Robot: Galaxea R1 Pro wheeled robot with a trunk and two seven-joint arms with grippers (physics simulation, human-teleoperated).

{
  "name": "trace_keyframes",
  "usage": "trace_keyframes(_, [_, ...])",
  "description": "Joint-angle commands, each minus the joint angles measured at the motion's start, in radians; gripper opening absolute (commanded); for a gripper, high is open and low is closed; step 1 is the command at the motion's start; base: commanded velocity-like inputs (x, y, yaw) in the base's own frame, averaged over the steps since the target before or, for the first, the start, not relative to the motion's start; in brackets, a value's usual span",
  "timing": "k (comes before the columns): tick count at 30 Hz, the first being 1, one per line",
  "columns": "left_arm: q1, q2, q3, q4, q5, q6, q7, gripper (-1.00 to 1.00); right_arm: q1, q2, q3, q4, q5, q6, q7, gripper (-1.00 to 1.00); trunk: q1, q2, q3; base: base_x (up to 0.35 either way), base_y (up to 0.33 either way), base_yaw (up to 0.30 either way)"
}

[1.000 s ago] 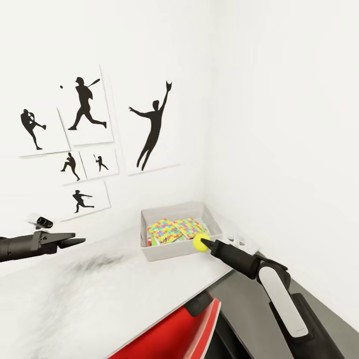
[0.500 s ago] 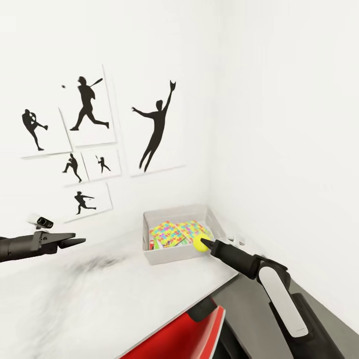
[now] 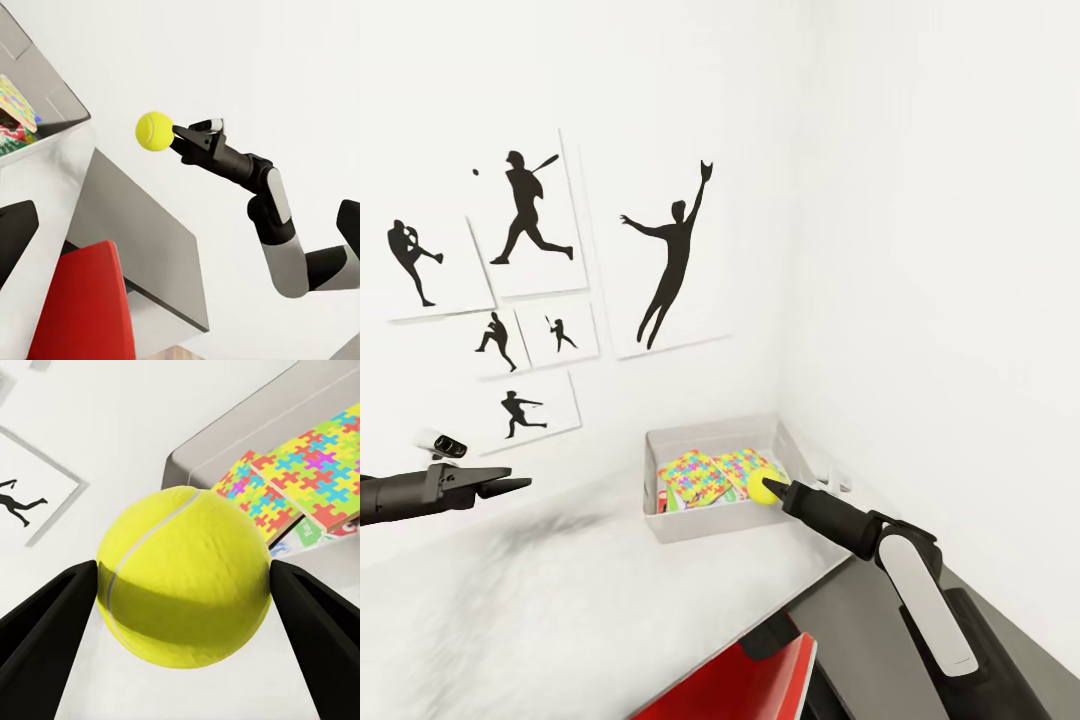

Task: Put all the toys in the child's room - the three board games (two on the bed and one on the table), the two jigsaw puzzles on the table, and the tennis ball on the table - inside the toy box on the table in the child's room.

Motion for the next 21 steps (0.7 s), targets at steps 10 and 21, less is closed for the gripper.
trace_keyframes(10, [-0.001,0.000,-0.002,0.000,0.000,0.011,-0.003,1.00,-0.001,-0.004,0.001,-0.001,-0.011,0.001,-0.009,-1.00,0.001,-0.002,-0.002,0.004,0.000,0.000])
trace_keyframes(21, [-0.001,0.000,-0.003,0.000,0.000,0.011,-0.003,1.00,-0.141,0.108,0.013,0.017,-0.007,0.124,-0.088,-1.00,0.001,-0.002,-0.002,0.000,0.000,0.000])
